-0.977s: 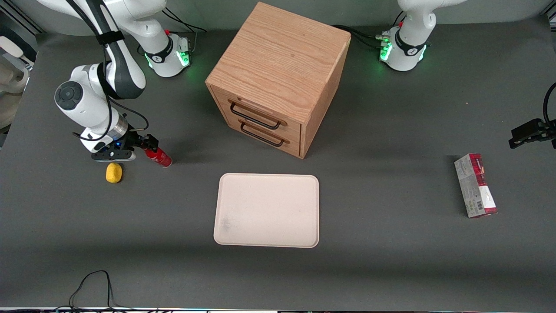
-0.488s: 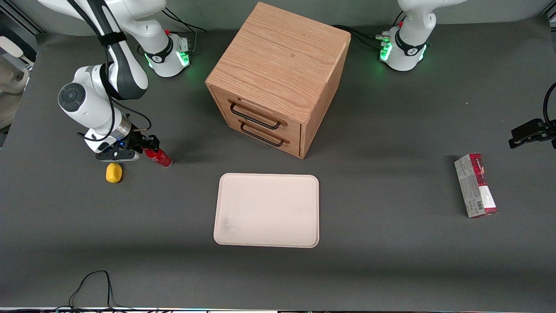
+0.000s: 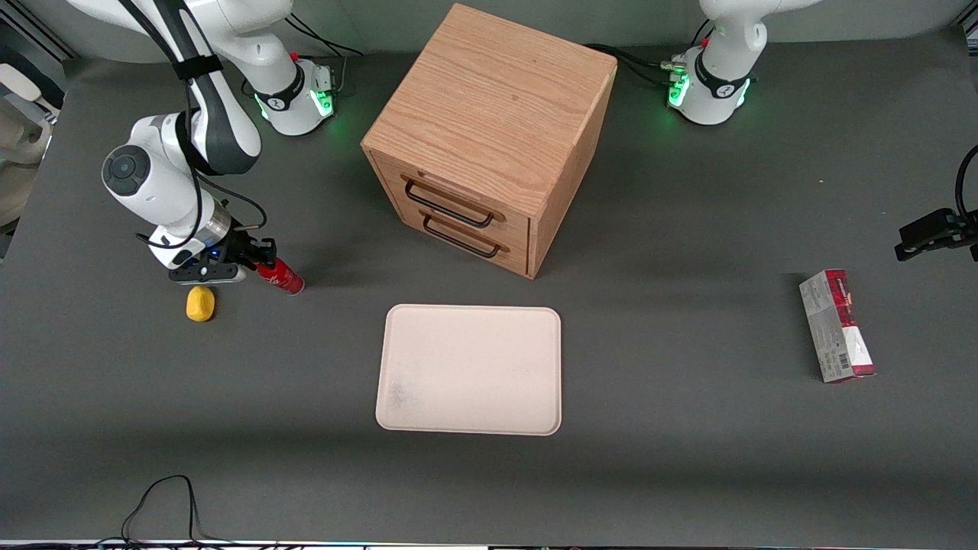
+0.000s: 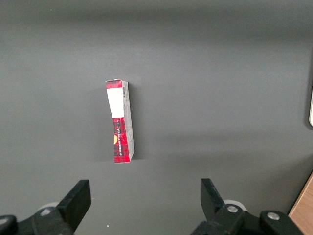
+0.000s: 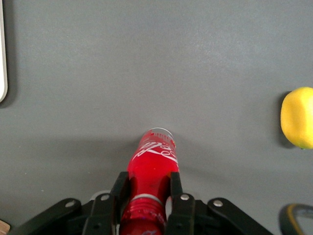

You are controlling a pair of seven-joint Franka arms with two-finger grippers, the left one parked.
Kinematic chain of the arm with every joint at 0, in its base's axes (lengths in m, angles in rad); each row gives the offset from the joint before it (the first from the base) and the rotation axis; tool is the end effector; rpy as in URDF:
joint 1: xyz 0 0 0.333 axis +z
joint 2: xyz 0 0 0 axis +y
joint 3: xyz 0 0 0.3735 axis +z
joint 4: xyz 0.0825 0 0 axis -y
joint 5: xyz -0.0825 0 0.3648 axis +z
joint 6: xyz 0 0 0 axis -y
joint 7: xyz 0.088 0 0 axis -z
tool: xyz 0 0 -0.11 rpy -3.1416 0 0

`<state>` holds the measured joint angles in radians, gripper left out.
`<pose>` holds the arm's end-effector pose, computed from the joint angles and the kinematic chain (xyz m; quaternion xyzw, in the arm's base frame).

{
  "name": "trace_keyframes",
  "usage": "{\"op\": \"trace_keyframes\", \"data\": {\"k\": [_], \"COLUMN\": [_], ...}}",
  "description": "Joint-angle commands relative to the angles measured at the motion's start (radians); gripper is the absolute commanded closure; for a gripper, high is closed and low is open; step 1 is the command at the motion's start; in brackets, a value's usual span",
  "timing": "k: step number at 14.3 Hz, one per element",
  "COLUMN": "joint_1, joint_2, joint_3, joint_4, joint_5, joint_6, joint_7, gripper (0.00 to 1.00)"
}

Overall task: Place coke bottle on tray
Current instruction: 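Lift the bottle and carry it toward the cream tray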

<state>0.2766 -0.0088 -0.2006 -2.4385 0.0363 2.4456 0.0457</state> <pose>0.4684 0.0357 0.3762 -0.9999 -0.0013 -0.0071 0.0131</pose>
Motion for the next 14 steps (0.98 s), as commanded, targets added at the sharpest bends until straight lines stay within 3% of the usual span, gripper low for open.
{"op": "trace_keyframes", "data": {"k": [1,5,10,12,14], "joint_1": [0.004,0.003,-0.005,-0.005,-0.005], "joint_2": [-0.008,0.096,0.404,0.518,0.598], "joint_3": [0.012,0.029,0.105,0.136,0.199], "joint_4": [0.126,0.576,1.3,1.514,1.581], "joint_5": [0.025,0.027,0.024,0.022,0.017], "joint_6": [-0.129,-0.535,-0.981,-1.024,-0.964], "joint_7": [-0.029,-0.023,-0.021,-0.023,-0.021], "gripper": [1.0,1.0,1.0,1.0,1.0]}}
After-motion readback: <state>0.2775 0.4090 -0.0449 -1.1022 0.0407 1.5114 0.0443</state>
